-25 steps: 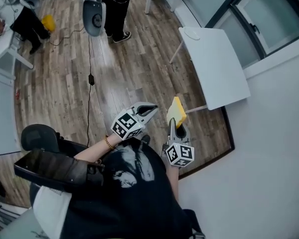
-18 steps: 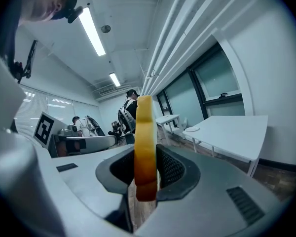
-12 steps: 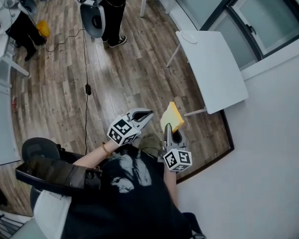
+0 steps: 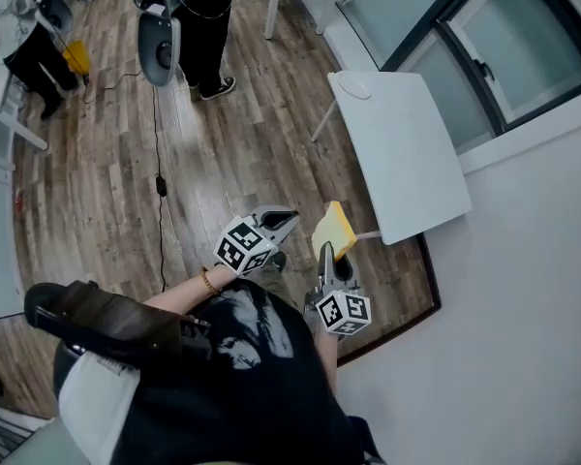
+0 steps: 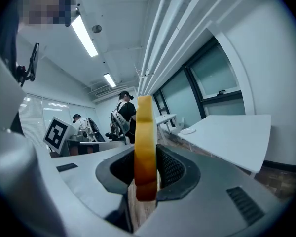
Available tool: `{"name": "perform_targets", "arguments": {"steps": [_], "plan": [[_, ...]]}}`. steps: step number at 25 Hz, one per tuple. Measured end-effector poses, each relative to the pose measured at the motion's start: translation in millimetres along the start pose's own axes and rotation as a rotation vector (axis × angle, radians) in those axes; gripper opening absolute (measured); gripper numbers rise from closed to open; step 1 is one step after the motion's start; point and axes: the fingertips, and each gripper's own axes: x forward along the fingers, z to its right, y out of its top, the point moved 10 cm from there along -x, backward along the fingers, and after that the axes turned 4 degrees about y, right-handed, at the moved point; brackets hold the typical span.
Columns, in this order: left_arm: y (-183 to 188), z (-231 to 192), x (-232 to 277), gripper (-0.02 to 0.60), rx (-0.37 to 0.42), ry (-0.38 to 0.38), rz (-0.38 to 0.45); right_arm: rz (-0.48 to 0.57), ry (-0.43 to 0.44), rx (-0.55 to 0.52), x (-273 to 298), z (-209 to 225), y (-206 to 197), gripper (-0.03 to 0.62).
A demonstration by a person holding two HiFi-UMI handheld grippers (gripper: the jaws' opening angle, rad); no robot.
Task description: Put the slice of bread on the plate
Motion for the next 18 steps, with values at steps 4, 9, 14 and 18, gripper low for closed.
{"name": "perform_targets", "arguments": {"steps": [4,9,14,18], "plan": [[41,13,53,0.006,0.132,-0.03,0.034,0.027,0.001,0.023,16,50,26,0.097],[53,15,104,0.006,0.134,-0.031,0.0,-0.004,0.038,0.037,42,104,47,0.097],[58,6,133,0.006,0.138,-0.028,-0.042,-0.045,0.061,0.057,71,141,59,0.097],[68,-26,147,0.006,0.084,-0.005,-0.049,-0.067,0.075,0.071,103,150,68,0.097]]}}
